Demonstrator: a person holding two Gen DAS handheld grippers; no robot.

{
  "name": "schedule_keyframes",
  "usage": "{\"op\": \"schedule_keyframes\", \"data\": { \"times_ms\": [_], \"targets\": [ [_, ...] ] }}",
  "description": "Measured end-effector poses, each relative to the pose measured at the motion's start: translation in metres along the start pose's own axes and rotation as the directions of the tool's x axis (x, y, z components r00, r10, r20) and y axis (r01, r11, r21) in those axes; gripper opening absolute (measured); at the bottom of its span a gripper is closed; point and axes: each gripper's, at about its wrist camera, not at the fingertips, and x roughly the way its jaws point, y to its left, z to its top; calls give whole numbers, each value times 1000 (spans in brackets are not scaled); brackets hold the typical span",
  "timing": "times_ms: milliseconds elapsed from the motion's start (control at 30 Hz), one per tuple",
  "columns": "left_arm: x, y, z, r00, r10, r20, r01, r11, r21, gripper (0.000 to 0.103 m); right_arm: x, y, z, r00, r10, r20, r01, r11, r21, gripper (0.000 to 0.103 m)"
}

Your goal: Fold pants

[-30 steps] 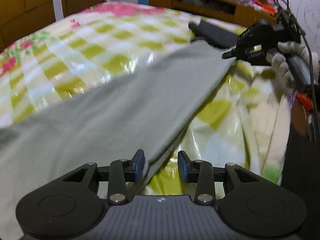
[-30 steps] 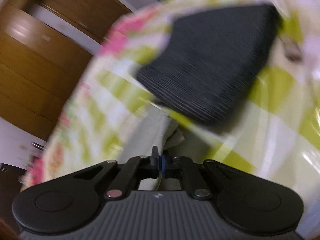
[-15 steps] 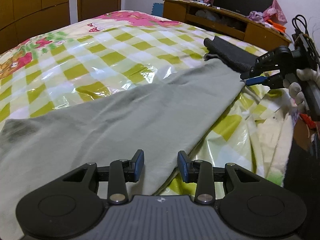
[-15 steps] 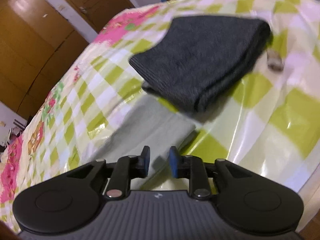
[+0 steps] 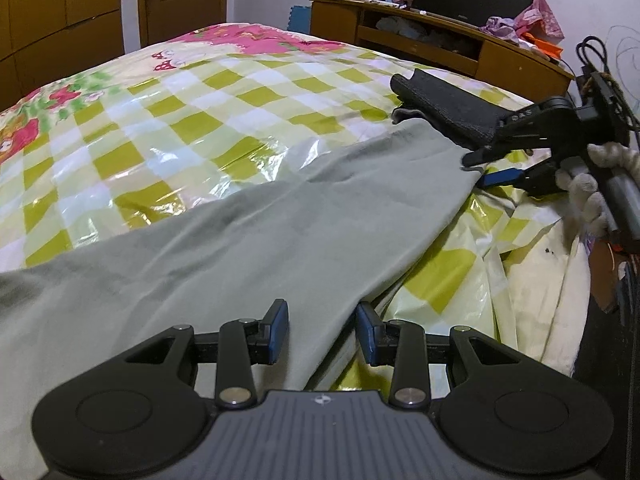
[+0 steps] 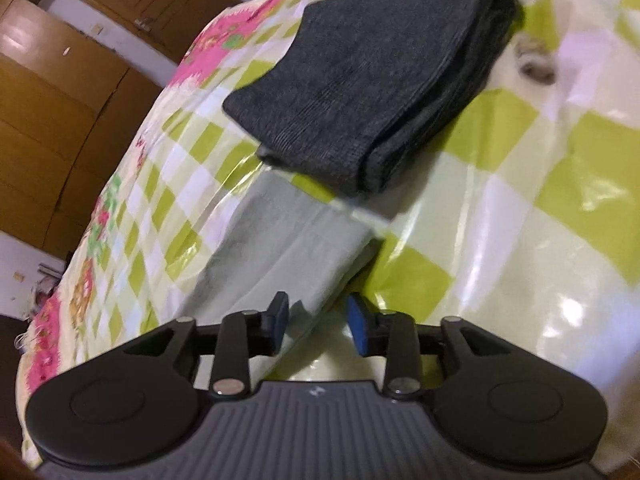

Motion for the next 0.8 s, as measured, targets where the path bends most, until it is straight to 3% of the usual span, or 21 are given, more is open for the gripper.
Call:
{"op": "schedule_keyframes", "data": {
  "times_ms": [267,367,467,567,667,800],
  "targets": [
    [-1,0,9,1000,-8,-4,8,1000,-9,48,16,-9,-2,987,151,55,-156,984,85,38],
    [-14,4,12,999,-52,11,52,997,-51,49,21,-10,-5,984,167,58,-171,983,72,39],
    [-20,1,14,999,-53,7,53,998,-32,50,27,-7,-3,978,194,79,-200,977,74,39],
    [-9,-3,9,996,-66,-55,65,998,-17,52,28,-5,1,971,223,82,-230,969,87,5],
    [7,-11,-1,989,-81,-120,81,997,-8,52,24,-8,3,955,276,110,-290,947,137,4],
    [0,-16,-2,990,-88,-107,89,996,5,53,16,-10,7,951,281,129,-298,944,139,4]
  ]
}}
